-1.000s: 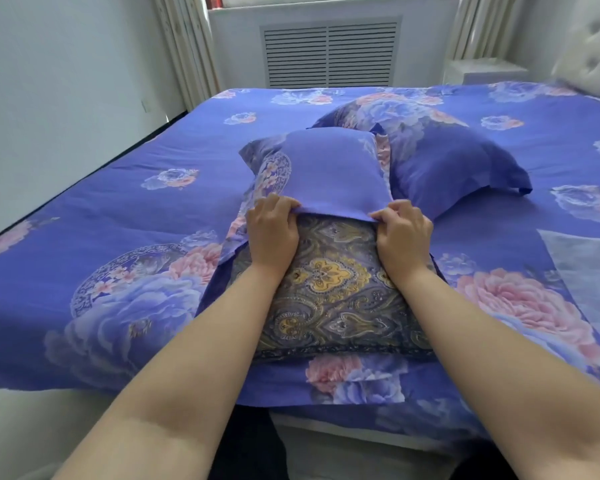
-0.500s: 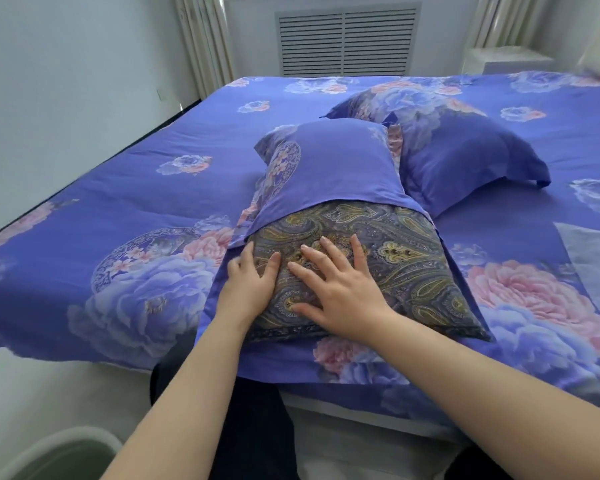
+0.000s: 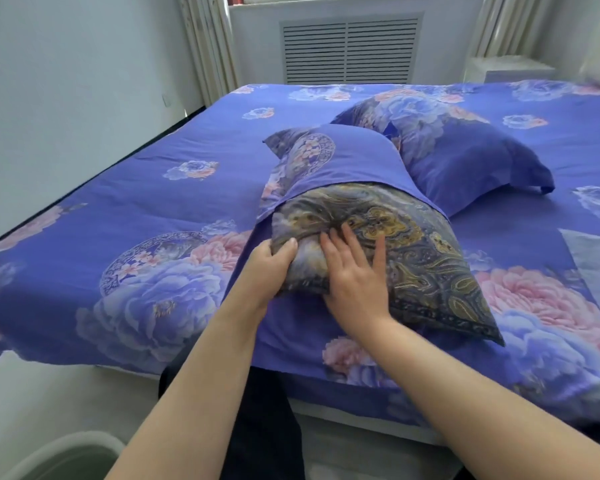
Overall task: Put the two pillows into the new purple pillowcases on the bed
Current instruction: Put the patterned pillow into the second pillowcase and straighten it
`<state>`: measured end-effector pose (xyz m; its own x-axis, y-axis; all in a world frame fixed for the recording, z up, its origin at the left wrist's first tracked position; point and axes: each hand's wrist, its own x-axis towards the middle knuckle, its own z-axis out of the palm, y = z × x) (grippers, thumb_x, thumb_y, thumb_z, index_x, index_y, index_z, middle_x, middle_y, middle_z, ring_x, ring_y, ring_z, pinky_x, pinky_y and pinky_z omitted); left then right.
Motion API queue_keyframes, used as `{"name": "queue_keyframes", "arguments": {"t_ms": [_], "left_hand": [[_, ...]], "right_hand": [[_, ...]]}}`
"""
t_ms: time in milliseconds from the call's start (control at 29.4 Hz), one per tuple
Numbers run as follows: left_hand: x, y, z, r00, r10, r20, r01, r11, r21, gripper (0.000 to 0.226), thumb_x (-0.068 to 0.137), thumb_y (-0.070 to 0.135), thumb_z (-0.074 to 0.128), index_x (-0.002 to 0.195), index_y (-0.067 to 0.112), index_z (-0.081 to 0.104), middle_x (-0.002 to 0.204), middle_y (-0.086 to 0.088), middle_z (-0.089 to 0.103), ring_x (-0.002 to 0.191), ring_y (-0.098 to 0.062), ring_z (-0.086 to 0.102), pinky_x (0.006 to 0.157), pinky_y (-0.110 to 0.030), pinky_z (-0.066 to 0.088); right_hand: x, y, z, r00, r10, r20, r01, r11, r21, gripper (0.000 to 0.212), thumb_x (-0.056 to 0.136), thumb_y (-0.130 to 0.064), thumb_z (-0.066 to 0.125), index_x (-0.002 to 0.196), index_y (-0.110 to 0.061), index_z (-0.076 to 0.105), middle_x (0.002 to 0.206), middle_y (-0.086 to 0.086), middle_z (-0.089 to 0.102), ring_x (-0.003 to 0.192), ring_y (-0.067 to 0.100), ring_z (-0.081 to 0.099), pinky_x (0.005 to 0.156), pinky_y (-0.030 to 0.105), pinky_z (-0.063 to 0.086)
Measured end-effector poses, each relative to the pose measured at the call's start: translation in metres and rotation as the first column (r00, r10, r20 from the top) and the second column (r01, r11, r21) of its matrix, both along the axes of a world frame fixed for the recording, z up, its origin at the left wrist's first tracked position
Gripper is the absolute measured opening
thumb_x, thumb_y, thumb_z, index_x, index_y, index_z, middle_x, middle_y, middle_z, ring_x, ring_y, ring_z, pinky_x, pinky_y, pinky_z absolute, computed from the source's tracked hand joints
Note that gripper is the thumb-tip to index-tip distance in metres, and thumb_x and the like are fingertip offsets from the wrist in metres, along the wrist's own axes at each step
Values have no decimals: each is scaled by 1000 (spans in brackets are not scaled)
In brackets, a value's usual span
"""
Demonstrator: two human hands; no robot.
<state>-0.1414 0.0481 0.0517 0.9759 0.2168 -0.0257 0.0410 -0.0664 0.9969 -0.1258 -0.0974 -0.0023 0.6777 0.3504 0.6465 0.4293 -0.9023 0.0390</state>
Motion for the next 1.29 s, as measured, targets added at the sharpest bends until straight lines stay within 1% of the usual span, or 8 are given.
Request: {"name": "queue_keyframes", "arguments": {"t_ms": [102, 204, 306, 408, 680, 850, 1088, 1292], "left_hand": [[9, -3, -2, 979, 161, 122, -180, 969, 168, 20, 101, 19, 38, 90, 11, 53, 86, -3, 57, 78, -17, 54, 67, -26, 37], [20, 8, -44, 987, 108, 116, -154, 830, 536, 15, 96, 9, 40, 111, 8, 43, 109, -18, 57, 96, -39, 54, 72, -38, 37], [26, 22, -98, 987, -38, -153, 157, 300, 941, 47, 96, 22, 32, 142, 16, 31, 137, -11, 46, 110, -36, 55, 75, -38, 44], [34, 21, -113, 972, -73, -222, 218, -57, 974, 53, 97, 27, 21, 149, 21, 22, 127, -8, 56, 113, -31, 50, 81, -35, 42], [82, 7, -101, 952, -22, -307, 285, -312, 906, 48, 98, 19, 32, 146, 9, 27, 128, -12, 57, 118, -31, 47, 99, -38, 30], [97, 6, -106, 956, -61, -287, 244, -379, 893, 35, 96, 14, 35, 124, 11, 56, 138, -12, 41, 120, -30, 39, 98, -39, 30], [126, 14, -100, 931, -109, -348, 323, -200, 925, 35, 100, 24, 34, 131, 16, 49, 159, -7, 0, 116, -30, 51, 81, -37, 41], [136, 6, -100, 961, -68, -267, 260, -97, 961, 50, 93, 21, 50, 136, 10, 27, 146, -7, 28, 97, -30, 63, 58, -33, 39]], "right_hand": [[34, -17, 19, 999, 41, -11, -40, 993, 107, 34, 58, -16, 72, 92, -16, 68, 86, -1, 72, 111, 20, 63, 110, 63, 3], [57, -18, 36, 991, 52, -122, -41, 995, 90, 11, 76, -26, 59, 82, -18, 62, 77, 0, 70, 89, 23, 68, 113, 58, -3], [78, -19, 55, 952, 41, -304, -30, 999, 44, 16, 87, -30, 52, 97, -19, 59, 87, 6, 71, 91, 28, 66, 115, 53, 5], [107, -26, 64, 939, 19, -345, -13, 1000, 19, 27, 90, -32, 49, 114, -25, 57, 99, 9, 71, 100, 28, 64, 114, 49, 13], [165, -34, 74, 927, -26, -375, 45, 998, 40, 38, 93, -41, 42, 129, -34, 50, 114, 6, 68, 111, 25, 60, 111, 49, 21], [183, -38, 88, 906, -58, -420, 79, 996, 33, 32, 94, -42, 42, 122, -33, 54, 123, 5, 63, 115, 28, 56, 107, 47, 28], [199, -39, 89, 918, -100, -385, 119, 993, 24, 37, 92, -32, 47, 128, -25, 51, 133, 3, 55, 124, 27, 47, 99, 43, 36], [204, -43, 80, 931, -149, -332, 173, 984, 43, 56, 86, -42, 60, 134, -20, 42, 137, 9, 38, 129, 32, 30, 105, 48, 26]]}}
